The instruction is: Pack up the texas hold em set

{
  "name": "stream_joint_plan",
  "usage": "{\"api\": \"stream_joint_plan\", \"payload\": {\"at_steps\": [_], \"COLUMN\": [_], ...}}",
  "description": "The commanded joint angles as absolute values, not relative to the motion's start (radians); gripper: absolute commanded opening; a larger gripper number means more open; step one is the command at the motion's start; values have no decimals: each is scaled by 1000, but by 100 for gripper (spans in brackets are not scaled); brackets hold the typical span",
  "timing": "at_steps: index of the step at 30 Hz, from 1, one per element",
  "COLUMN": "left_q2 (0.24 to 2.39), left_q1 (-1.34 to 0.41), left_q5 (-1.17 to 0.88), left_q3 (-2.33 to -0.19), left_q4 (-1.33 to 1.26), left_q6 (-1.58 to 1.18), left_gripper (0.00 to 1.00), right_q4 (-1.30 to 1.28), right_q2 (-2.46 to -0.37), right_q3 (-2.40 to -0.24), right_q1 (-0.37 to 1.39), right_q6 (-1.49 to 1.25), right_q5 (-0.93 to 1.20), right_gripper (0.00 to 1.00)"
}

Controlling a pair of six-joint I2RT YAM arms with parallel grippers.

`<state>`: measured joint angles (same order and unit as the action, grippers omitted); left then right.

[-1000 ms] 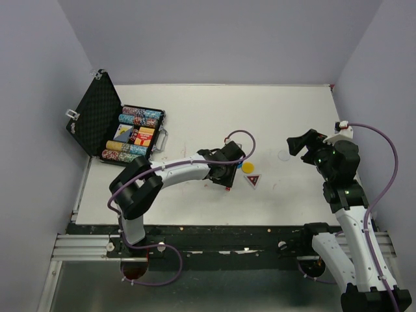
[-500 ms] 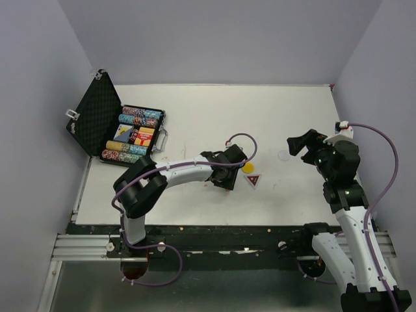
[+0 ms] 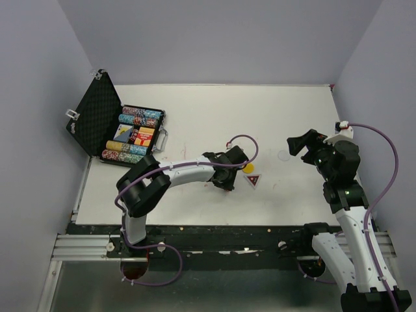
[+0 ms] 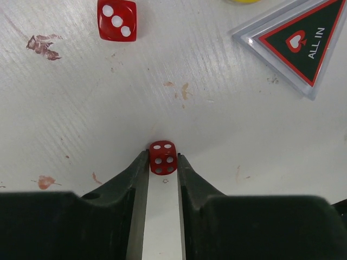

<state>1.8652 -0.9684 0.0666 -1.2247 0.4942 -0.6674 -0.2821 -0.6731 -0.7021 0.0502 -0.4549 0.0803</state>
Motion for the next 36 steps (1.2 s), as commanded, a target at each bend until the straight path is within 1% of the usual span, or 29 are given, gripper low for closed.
{"api": "stream_joint_plan", "payload": {"at_steps": [1, 4, 6, 10, 13, 16, 22, 24, 31, 33, 36], "left_q2": [1868, 1858, 1850, 1798, 1726, 1655, 1585, 1588, 1654, 1666, 1695], "left_q1": [-976, -976, -976, -963, -908, -807, -521, -422, -181, -100, -28], "left_q5": [92, 92, 95, 147, 146, 134, 109, 98, 127, 111, 86], "left_q3": [-1241, -1233, -1232, -1226, -1206, -1197, -1242, -1267, -1331, -1335, -1364], "left_q4": [489, 479, 480, 503, 528, 574, 660, 667, 678, 660, 650], "left_q6": [-672, -663, -652, -594, -528, -436, -272, -229, -71, -64, -51], "left_gripper": [26, 22, 20, 19, 19, 19, 20, 19, 19, 19, 19], "right_q4": [-290, -290, -290, -293, -291, -291, -291, -291, -291, -290, -288], "right_q2": [-663, -663, -663, -661, -660, -657, -657, -657, -660, -663, -663], "right_q3": [-710, -709, -709, -710, -710, -710, -709, -709, -710, -710, -710], "right_q1": [44, 44, 44, 43, 44, 44, 44, 44, 44, 44, 44], "right_q6": [-451, -451, -451, -451, -449, -449, -449, -449, -451, -449, -449], "right_q5": [98, 100, 98, 98, 98, 98, 95, 95, 92, 92, 94], "right_gripper": [94, 94, 94, 94, 94, 94, 94, 94, 94, 94, 94]}}
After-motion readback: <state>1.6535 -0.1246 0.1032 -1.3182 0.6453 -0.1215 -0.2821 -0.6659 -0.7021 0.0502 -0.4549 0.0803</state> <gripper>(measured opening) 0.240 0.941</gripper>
